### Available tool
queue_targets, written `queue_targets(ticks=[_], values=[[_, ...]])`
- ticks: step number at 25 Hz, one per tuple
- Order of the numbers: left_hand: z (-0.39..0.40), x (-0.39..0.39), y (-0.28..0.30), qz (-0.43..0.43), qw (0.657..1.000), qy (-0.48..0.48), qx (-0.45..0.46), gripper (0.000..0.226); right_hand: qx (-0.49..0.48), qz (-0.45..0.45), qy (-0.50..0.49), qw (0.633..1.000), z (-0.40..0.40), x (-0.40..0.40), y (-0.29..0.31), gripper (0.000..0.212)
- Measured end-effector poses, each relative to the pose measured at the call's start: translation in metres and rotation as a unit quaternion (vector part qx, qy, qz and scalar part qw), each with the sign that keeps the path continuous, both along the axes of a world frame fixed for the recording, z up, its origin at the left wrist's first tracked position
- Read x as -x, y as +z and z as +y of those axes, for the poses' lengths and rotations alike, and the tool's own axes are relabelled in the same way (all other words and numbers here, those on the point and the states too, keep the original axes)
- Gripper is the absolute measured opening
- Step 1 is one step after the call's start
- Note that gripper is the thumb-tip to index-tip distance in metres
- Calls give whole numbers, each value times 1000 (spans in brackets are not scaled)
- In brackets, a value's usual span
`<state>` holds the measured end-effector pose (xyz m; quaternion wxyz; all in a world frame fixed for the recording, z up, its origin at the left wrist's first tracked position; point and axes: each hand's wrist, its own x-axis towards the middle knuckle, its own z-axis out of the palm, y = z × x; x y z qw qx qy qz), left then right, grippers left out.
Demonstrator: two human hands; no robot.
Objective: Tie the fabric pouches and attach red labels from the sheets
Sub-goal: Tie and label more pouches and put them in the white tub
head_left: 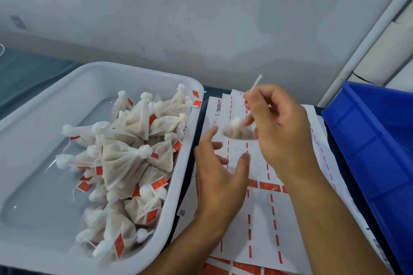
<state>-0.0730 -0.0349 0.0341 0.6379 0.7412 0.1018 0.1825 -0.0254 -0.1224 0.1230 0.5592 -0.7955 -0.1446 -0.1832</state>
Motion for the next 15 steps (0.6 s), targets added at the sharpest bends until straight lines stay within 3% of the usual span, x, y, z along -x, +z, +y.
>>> queue_targets(ticks=[2,6,10,12,15], values=[[3,-4,-2,24,998,4,64,75,-22,-9,25,999,21,-19,21,20],[-2,-4,-5,31,995,-34,83,62,-62,26,69,995,77,-54,36,16],[-7,-8,-1,39,965,-65,249,20,-24,70,85,994,118,-76,23,16],[-4,-12,-1,47,980,-88,171,9,45,71,78,993,120,-80,12,17],[-2,-8,-9,26,995,-74,-68,32,136,75,61,986,106,-84,6,19]])
